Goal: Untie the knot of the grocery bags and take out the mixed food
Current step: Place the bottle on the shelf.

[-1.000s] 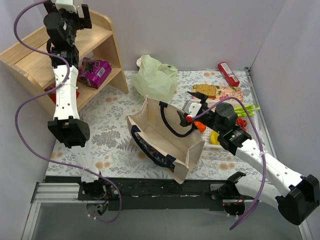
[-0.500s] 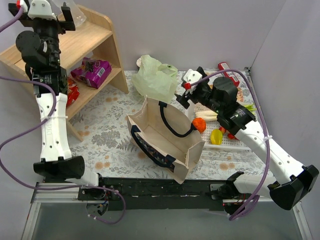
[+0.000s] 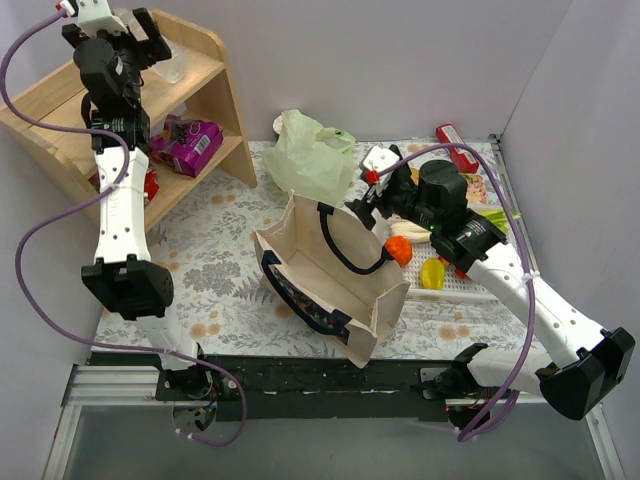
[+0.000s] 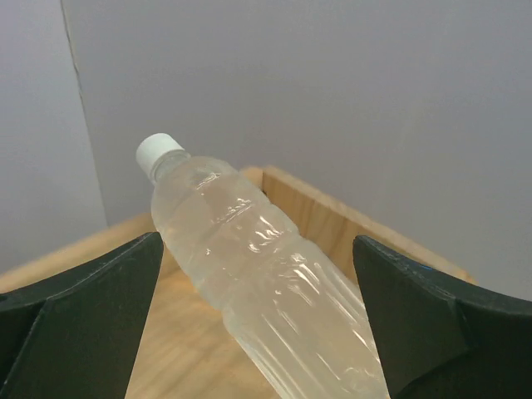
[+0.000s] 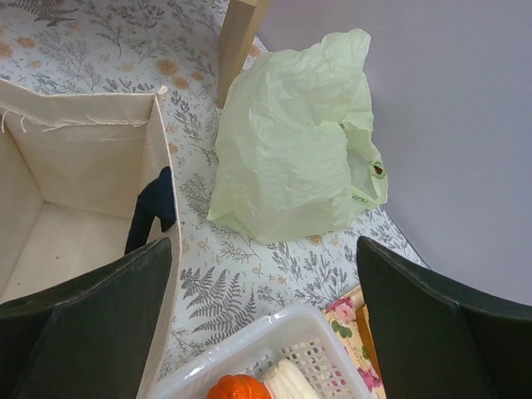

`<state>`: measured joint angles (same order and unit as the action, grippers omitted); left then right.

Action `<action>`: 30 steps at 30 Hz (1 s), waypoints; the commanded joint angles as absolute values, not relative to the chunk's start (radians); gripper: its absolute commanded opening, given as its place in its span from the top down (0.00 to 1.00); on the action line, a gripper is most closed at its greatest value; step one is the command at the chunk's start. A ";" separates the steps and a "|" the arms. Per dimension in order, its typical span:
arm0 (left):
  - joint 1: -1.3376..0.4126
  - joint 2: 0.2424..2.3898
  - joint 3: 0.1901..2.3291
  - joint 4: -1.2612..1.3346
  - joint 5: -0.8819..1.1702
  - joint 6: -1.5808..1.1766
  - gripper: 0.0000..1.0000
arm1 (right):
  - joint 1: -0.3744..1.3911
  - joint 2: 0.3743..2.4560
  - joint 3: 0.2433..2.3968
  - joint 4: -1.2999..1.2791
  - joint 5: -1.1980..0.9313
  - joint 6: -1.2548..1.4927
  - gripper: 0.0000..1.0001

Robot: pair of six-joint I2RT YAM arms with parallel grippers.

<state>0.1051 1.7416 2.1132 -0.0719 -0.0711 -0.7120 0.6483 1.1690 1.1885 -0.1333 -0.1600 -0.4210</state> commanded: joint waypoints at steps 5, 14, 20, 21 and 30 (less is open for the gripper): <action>0.144 1.792 2.167 -0.189 -0.002 -1.081 0.02 | 0.650 1.120 1.161 -0.161 -0.146 -0.439 0.02; 0.167 1.842 2.082 -0.140 0.405 -1.253 0.29 | 0.650 1.147 1.189 -0.216 -0.149 -0.472 0.02; 0.167 1.922 2.147 -0.120 0.449 -1.287 0.36 | 0.650 1.177 1.229 -0.261 -0.158 -0.491 0.02; 0.166 1.951 2.169 -0.097 0.497 -1.302 0.36 | 0.650 1.183 1.232 -0.264 -0.163 -0.495 0.02; 0.172 1.988 2.209 -0.005 0.600 -1.304 0.77 | 0.652 1.206 1.255 -0.291 -0.184 -0.509 0.03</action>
<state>0.2039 1.9537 2.2021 -0.0193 0.4603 -1.3415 0.6483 1.2011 1.2034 -0.2932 -0.1642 -0.4995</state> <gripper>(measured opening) 0.646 0.979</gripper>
